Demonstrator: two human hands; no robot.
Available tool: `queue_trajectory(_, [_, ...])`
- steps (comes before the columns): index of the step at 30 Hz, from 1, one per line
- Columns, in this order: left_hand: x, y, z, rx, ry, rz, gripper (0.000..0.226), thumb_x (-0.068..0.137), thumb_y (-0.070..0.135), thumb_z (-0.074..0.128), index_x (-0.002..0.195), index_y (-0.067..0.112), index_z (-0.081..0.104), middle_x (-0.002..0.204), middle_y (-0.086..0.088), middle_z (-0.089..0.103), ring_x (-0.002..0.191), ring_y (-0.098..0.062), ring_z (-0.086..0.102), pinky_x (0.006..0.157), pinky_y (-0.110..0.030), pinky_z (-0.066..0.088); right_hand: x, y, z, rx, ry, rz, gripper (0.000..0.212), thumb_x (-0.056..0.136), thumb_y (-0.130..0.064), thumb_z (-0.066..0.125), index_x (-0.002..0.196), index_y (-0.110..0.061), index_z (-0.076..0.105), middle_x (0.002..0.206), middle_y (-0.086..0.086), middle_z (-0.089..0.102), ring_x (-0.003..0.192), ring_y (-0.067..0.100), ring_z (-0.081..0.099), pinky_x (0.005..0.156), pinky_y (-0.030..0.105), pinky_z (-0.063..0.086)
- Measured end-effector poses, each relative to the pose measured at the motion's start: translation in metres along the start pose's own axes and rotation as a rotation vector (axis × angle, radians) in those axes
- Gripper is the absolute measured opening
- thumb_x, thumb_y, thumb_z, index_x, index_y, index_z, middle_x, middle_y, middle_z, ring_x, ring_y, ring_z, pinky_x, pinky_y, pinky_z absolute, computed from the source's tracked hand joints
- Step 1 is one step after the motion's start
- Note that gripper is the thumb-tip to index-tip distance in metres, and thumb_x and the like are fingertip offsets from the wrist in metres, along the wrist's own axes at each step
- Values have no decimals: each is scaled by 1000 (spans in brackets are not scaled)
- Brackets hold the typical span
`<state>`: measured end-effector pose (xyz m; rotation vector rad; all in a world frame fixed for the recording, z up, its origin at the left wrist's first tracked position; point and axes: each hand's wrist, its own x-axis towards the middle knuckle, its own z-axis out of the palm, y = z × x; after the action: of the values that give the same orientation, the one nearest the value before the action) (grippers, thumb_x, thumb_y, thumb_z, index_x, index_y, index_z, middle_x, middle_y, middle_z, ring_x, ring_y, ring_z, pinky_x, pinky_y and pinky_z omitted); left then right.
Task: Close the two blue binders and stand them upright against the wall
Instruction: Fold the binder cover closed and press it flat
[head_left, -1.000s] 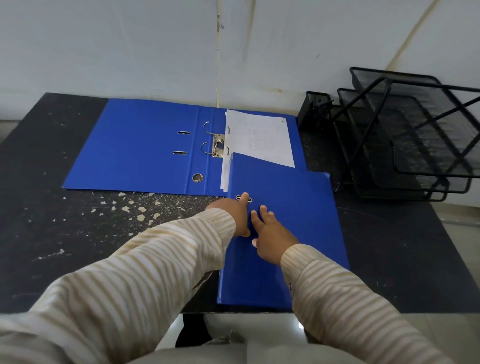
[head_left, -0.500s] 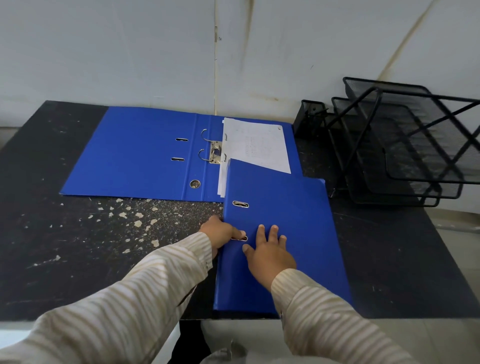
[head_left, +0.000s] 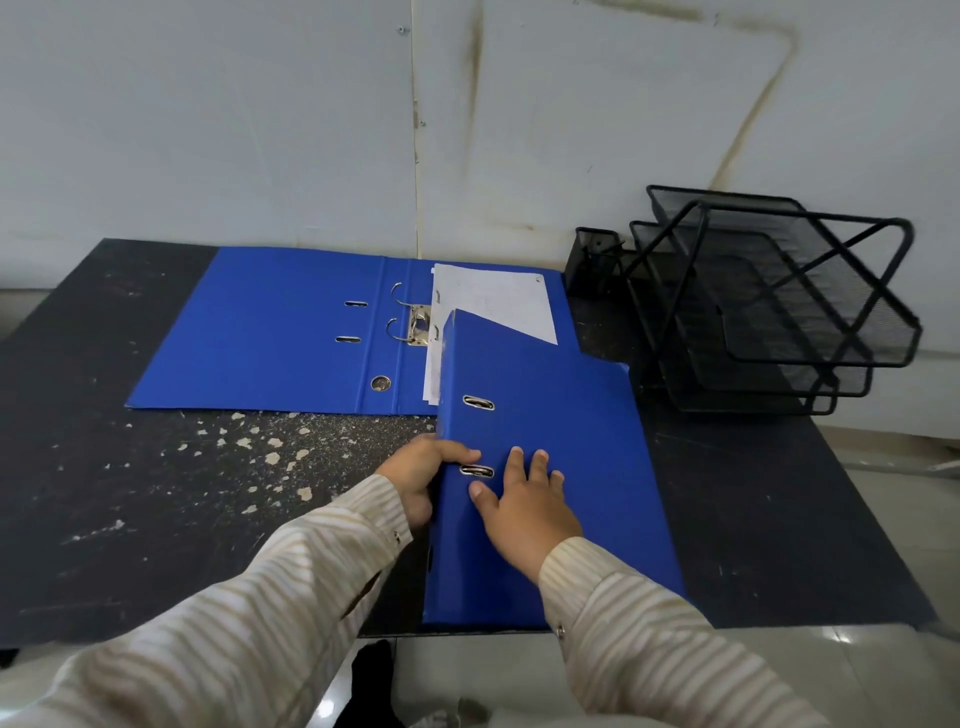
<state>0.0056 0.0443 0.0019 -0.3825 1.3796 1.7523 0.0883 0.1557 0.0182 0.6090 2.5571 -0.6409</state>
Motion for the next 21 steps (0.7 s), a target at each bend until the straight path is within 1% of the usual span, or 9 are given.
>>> queue_trajectory(4, [-15,7,5,-53,40,115,60,67,-4,67,125,5,55,111,-18,70,86,-34,69,65,-39,56,-15,-6,-11,35,57,-43,76,94,-56,32,151,-19,-3,159,7,-12,147,32,-6,114,48,22])
queue_trajectory(7, [-27,20,6,-68,35,199,63,69,-7,64,128,8,47,106,-17,68,85,-34,67,68,-40,55,-22,-16,-22,92,126,-88,77,94,-54,35,151,-18,-4,160,5,-12,147,30,-6,115,45,21])
queue_trajectory(10, [-41,34,3,-48,-31,278,56,73,-11,60,122,14,47,97,-14,67,80,-30,67,66,-38,54,-25,-29,-27,170,186,-136,81,93,-53,40,150,-19,-6,159,4,-15,147,28,-9,116,44,19])
queue_trajectory(13, [-57,44,-1,2,-108,405,51,72,-18,54,115,9,51,100,-14,68,85,-28,68,71,-37,56,-31,-43,-27,284,238,-186,95,87,-57,51,150,-19,-8,158,1,-18,147,24,-10,116,43,18])
queue_trajectory(15, [-67,50,-6,51,-161,481,57,71,-21,52,117,13,52,104,-12,69,90,-26,69,72,-34,58,-36,-54,-25,368,284,-215,104,81,-58,59,150,-20,-10,158,-1,-19,147,22,-10,116,42,19])
queue_trajectory(17, [-74,55,-12,117,-210,537,62,72,-22,53,121,17,50,107,-8,69,92,-22,70,74,-32,59,-40,-61,-21,441,337,-230,110,77,-59,64,149,-22,-11,158,-3,-19,147,18,-8,116,42,24])
queue_trajectory(19, [-79,56,-20,170,-275,559,65,72,-22,58,123,18,48,112,-5,68,96,-20,70,74,-30,58,-45,-69,-15,497,389,-220,114,74,-57,67,149,-24,-13,159,-4,-17,148,16,-4,115,41,28])
queue_trajectory(21, [-81,54,-30,225,-319,562,72,66,-18,65,126,19,46,121,-6,64,106,-23,67,77,-31,57,-54,-76,-9,549,426,-208,115,74,-54,69,149,-25,-14,159,-5,-16,148,15,0,113,37,31])
